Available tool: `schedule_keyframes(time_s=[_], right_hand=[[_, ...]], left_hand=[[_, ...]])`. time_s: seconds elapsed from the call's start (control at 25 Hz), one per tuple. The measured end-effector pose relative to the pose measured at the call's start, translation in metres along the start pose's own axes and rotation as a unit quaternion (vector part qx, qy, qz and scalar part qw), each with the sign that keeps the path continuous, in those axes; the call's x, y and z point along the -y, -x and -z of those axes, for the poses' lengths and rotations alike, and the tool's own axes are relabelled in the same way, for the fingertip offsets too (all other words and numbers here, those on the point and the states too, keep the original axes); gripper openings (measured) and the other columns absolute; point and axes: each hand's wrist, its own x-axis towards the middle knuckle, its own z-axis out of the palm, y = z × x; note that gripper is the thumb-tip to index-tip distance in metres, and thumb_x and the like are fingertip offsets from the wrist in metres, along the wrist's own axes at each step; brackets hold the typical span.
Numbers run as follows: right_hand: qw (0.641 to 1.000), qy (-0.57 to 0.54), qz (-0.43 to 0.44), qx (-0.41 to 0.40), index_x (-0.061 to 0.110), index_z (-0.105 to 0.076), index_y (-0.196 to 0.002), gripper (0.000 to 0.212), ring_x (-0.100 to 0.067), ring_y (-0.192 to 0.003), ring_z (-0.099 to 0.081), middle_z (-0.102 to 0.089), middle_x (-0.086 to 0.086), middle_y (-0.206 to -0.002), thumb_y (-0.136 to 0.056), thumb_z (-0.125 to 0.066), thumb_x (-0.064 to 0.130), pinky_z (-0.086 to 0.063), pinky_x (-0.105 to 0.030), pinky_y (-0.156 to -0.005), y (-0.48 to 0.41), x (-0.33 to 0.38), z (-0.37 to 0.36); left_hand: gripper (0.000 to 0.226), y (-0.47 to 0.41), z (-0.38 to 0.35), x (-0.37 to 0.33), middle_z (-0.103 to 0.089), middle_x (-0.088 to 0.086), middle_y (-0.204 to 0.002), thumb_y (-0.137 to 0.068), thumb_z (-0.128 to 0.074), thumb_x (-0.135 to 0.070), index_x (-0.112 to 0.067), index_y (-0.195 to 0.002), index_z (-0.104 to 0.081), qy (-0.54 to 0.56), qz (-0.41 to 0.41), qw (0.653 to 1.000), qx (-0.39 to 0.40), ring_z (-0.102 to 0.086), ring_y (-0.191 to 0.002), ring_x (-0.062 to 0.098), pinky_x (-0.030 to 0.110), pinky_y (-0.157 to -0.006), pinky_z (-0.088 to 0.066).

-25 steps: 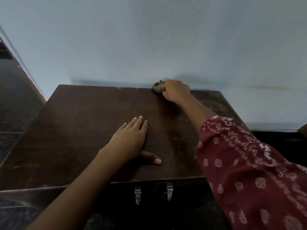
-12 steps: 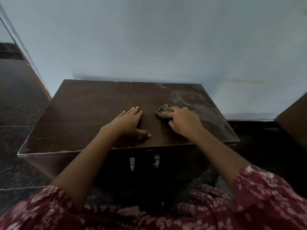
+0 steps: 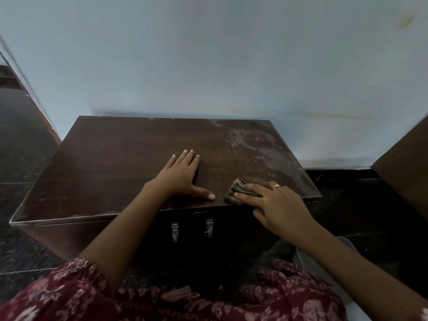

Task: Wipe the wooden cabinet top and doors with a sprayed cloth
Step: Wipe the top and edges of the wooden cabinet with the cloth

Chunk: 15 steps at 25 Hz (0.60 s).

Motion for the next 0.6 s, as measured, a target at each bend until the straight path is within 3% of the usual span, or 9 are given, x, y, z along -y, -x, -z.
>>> schedule_keyframes(time_s=[0.12, 0.16, 0.32, 0.6], right_hand=[[0.999, -0.033, -0.016, 0.019, 0.047, -0.037, -0.137, 0.048, -0.034, -0.127, -0.047, -0.040, 0.011, -0.149, -0.093, -0.046, 0.030, -0.044, -0.037, -0.094, -0.015, -0.008, 0.002], [0.999, -0.043, -0.027, 0.018, 0.048, -0.031, -0.139, 0.048, -0.031, -0.131, -0.041, -0.032, 0.013, -0.153, -0.095, -0.040, 0.031, -0.040, -0.034, -0.098, -0.022, -0.011, 0.002], [0.998, -0.048, -0.043, 0.008, 0.046, -0.033, -0.139, 0.046, -0.031, -0.132, -0.039, -0.033, 0.011, -0.152, -0.096, -0.038, 0.030, -0.043, -0.035, -0.095, -0.068, -0.020, 0.004], [0.993, -0.085, -0.079, -0.001, 0.041, -0.049, -0.132, 0.040, -0.031, -0.122, -0.049, -0.052, 0.000, -0.137, -0.094, -0.042, 0.029, -0.046, -0.041, -0.089, -0.200, -0.045, -0.010]], left_hand=[[0.119, -0.008, 0.001, 0.001, 0.012, 0.005, -0.160, -0.067, -0.055, -0.074, -0.014, -0.151, 0.004, 0.011, 0.011, 1.000, -0.005, 0.013, -0.148, 0.016, 0.039, -0.120, 0.007], [0.119, -0.011, 0.002, 0.000, 0.012, 0.005, -0.160, -0.067, -0.055, -0.074, -0.014, -0.151, 0.004, 0.007, 0.013, 1.000, -0.002, 0.012, -0.148, 0.017, 0.039, -0.120, 0.007], [0.121, -0.017, 0.002, -0.002, 0.010, 0.009, -0.160, -0.066, -0.054, -0.075, -0.011, -0.151, 0.004, -0.033, 0.015, 0.999, 0.009, 0.009, -0.148, 0.021, 0.040, -0.120, 0.002], [0.125, -0.024, 0.005, -0.004, 0.013, 0.013, -0.159, -0.064, -0.052, -0.078, -0.008, -0.150, 0.007, -0.072, 0.012, 0.997, 0.021, 0.009, -0.148, 0.024, 0.040, -0.120, -0.002]])
